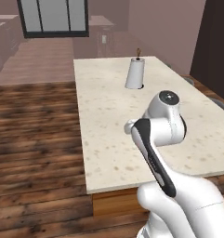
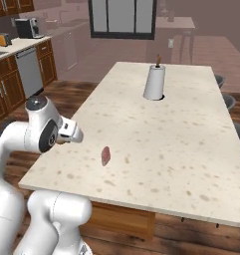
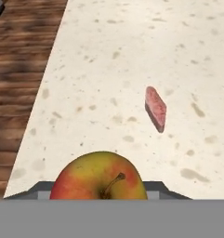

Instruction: Open the fridge, remove the apple, squash, and steak, and place them on any counter.

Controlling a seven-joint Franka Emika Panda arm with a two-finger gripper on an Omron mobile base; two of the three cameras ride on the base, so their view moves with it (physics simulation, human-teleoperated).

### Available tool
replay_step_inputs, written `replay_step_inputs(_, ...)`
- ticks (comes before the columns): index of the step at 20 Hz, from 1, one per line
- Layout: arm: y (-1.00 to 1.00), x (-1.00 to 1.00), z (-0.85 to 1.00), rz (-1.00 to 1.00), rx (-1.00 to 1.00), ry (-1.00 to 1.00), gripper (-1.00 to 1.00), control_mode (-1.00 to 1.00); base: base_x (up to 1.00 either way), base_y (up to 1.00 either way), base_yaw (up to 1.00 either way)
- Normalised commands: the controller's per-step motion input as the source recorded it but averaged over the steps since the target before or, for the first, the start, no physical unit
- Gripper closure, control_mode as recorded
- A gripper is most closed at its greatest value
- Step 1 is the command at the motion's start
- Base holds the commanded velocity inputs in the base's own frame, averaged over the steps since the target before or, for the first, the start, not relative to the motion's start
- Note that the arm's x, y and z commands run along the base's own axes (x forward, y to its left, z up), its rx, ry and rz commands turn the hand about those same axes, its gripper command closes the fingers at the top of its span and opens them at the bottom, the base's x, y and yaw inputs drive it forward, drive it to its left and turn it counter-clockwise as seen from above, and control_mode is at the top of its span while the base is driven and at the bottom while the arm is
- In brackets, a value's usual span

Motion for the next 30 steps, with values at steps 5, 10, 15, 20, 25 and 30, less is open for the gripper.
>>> replay_step_inputs(5, 0.03, 0.87, -0.76, 0.00, 0.00, 0.25, 1.00, -1.00, 0.00, 0.00, 0.00)
replay_step_inputs(10, 0.00, 0.50, -0.64, -0.01, 0.00, 0.11, 1.00, -1.00, 0.00, 0.00, 0.00)
replay_step_inputs(15, 0.00, 0.26, -0.59, -0.02, 0.00, 0.00, 1.00, -1.00, 0.00, 0.00, 0.00)
replay_step_inputs(20, 0.00, 0.22, -0.43, -0.03, 0.00, 0.04, 1.00, -1.00, 0.00, 0.00, 0.00)
replay_step_inputs(25, 0.00, 0.15, -0.32, -0.02, 0.00, 0.06, 1.00, -1.00, 0.00, 0.00, 0.00)
replay_step_inputs(30, 0.00, 0.12, -0.25, -0.02, 0.00, 0.07, 1.00, -1.00, 0.00, 0.00, 0.00)
